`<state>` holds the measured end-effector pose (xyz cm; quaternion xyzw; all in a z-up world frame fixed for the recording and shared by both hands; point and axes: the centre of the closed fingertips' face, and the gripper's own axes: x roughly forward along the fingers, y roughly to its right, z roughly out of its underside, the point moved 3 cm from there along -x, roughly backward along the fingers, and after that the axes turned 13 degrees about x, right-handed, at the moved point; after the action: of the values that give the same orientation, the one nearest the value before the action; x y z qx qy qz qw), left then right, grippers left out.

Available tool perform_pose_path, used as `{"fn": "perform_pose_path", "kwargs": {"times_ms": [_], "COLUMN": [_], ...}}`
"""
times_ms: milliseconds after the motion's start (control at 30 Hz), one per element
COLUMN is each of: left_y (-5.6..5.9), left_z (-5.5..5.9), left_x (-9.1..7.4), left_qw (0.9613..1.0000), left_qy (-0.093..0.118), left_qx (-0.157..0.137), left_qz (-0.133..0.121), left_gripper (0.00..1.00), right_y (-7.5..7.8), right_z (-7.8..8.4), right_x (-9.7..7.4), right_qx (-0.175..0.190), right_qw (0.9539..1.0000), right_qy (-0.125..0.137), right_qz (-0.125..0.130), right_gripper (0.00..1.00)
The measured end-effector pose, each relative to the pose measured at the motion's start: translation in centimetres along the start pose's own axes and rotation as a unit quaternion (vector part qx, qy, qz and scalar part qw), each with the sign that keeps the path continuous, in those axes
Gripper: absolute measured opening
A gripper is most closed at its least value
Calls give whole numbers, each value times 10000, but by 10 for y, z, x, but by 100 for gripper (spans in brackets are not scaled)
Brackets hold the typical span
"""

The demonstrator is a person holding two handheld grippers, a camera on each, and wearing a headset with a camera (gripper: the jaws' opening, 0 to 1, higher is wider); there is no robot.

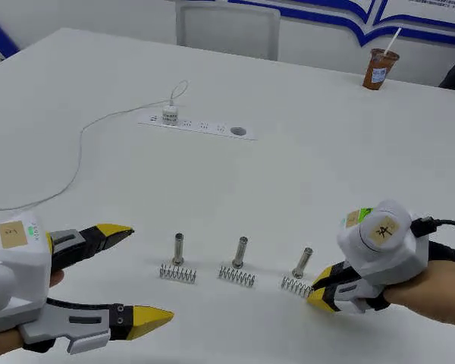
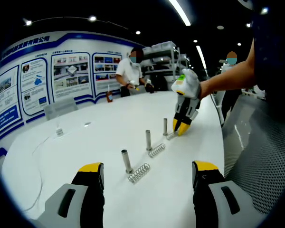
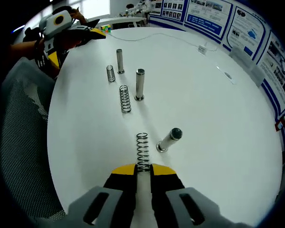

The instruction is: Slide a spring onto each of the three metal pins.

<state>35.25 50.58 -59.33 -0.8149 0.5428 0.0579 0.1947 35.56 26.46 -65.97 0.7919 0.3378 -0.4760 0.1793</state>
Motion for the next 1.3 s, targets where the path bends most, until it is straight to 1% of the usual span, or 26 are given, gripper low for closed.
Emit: {"fn": "perform_pose_path", "kwargs": {"times_ms": [133, 300, 467, 633, 700, 767, 967, 1067, 1300], "left_y": [4, 10, 21, 30, 35, 38, 43, 46, 47], "left_z": [-1, -1, -4, -8, -9, -10, -13, -15, -15], "left_x": [0, 2, 10, 18, 22, 25, 37, 43, 54], "left_qw": [10000, 9998, 9991, 9978, 9969, 9960, 9941, 9928, 9908], "left_qy": [21, 25, 40, 63, 70, 71, 119, 138, 117], "left_qx": [-6, 6, 73, 139, 179, 226, 283, 340, 447], "left_qz": [51, 187, 423, 651, 762, 859, 1044, 1143, 1272], "left_gripper": [75, 73, 72, 70, 70, 69, 67, 66, 61], "right_y": [-1, -5, -10, -11, -15, -19, -33, -42, -58], "right_z": [0, -3, -4, 0, 0, -2, -14, -22, -37], "right_x": [0, -3, -8, -9, -11, -14, -23, -27, -30], "right_qx": [-59, -91, -155, -99, -62, -105, -240, -382, -660], "right_qw": [10000, 10000, 9999, 9999, 9999, 9999, 9992, 9984, 9958], "right_qy": [-28, -2, -1, -15, 4, 33, 162, 207, 268], "right_qz": [3, -13, -18, -25, -82, -107, -269, -363, -571], "right_gripper": [12, 11, 11, 11, 11, 11, 11, 11, 11]}}
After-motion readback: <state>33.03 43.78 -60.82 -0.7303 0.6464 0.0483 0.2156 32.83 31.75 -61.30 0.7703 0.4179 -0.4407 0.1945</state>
